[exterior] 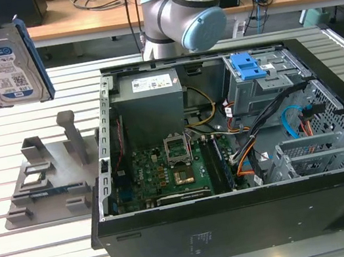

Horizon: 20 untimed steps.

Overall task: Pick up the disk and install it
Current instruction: 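Pick up the disk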

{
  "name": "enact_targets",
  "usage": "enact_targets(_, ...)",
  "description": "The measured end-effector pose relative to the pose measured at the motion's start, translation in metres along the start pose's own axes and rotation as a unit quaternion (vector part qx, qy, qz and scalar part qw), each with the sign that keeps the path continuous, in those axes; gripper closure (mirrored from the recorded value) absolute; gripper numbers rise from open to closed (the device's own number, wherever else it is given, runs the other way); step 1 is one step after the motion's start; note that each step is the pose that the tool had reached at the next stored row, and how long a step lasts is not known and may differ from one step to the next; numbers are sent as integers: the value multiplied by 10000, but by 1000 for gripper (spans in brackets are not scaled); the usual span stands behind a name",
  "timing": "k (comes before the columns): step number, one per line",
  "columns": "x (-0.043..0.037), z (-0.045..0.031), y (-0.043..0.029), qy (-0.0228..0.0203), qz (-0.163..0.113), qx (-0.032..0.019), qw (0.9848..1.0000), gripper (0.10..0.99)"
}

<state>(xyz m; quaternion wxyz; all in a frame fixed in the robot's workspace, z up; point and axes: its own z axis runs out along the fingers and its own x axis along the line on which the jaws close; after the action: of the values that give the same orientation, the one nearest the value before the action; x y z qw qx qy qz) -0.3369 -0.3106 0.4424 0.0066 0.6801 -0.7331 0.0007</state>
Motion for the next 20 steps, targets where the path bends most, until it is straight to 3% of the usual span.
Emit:
enact_targets(10, 0, -281, -12, 1, 0, -17, 10000, 722)
enact_targets(20, 0, -491, -14, 2, 0, -24, 10000, 722)
